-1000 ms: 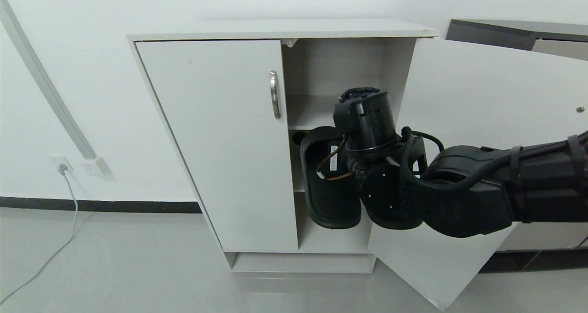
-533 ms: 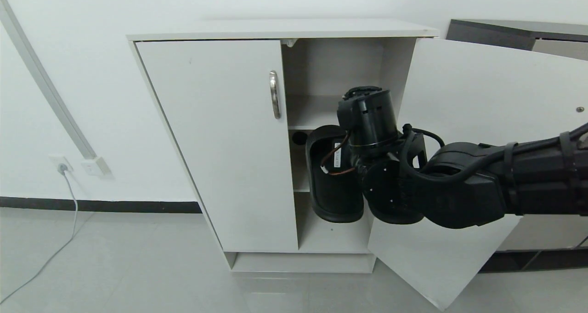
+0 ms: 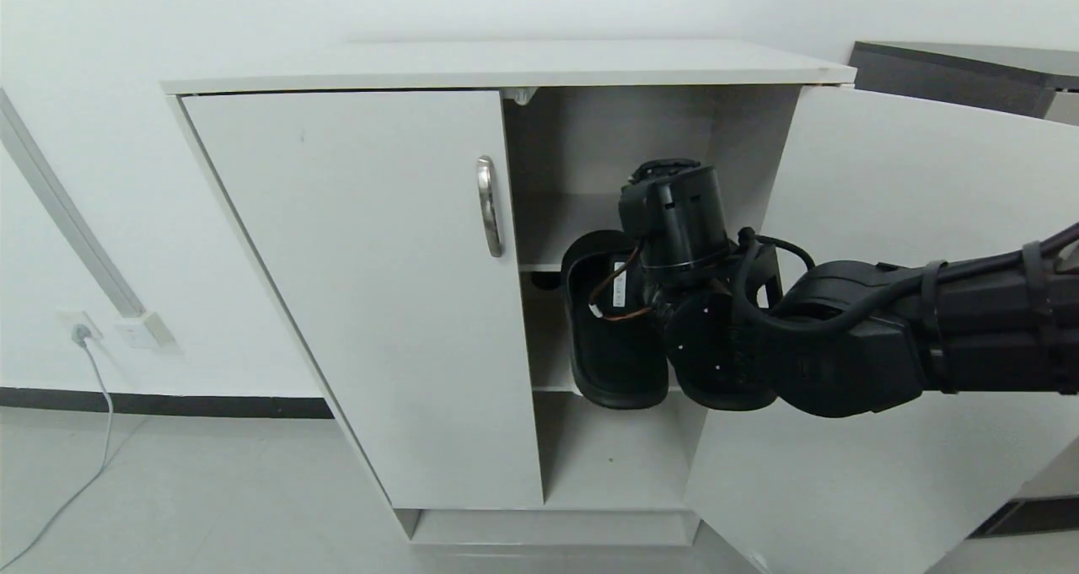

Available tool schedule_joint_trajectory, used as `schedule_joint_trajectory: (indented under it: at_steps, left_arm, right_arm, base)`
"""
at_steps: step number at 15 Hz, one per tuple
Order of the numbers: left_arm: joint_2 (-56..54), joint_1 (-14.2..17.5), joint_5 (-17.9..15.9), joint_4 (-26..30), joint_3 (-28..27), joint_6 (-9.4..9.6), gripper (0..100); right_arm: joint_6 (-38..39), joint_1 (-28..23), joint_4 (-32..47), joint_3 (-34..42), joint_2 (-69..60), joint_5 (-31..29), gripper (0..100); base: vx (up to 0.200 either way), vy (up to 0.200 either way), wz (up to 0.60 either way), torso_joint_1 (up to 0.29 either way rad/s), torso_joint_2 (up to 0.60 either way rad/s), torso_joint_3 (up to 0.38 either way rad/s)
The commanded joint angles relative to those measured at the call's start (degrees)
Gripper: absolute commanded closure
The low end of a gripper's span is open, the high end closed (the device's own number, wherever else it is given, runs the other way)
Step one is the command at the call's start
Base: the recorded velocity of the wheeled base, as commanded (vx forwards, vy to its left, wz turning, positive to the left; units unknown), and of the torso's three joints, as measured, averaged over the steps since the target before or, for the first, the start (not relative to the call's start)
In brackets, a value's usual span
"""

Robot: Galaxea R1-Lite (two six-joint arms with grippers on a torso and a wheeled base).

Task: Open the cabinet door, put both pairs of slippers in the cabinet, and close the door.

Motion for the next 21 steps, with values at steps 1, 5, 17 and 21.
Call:
schedule_joint_trajectory:
  at_steps: [1, 5, 17, 21]
  left_arm:
    - [-0.02, -0.01, 0.02, 0.0, 0.0, -0.03, 100]
    - [-0.02, -0.01, 0.02, 0.0, 0.0, -0.03, 100]
    - [-0.02, -0.01, -0.07, 0.0, 0.0, -0.3, 100]
    - [-0.02, -0.01, 0.02, 0.0, 0.0, -0.3, 100]
  right_arm:
    - [0.01, -0.11, -0.13, -0.01, 0.15, -0.03, 100]
    - [0.09, -0.19, -0.39, -0.18, 0.5, 0.06, 100]
    - [-2.63, -3.8, -0.39, -7.65, 6.31, 4.72, 100]
    - [-5.09, -5.38, 0.13, -14.07, 9.82, 4.8, 100]
  base:
    - [0.2, 0.0, 0.0, 0.002, 0.01, 0.002]
    - [0.2, 0.0, 0.0, 0.001, 0.0, -0.001]
    - [0.033, 0.0, 0.0, 0.001, 0.0, 0.0]
    - [0.0, 0.0, 0.0, 0.0, 0.0, 0.0]
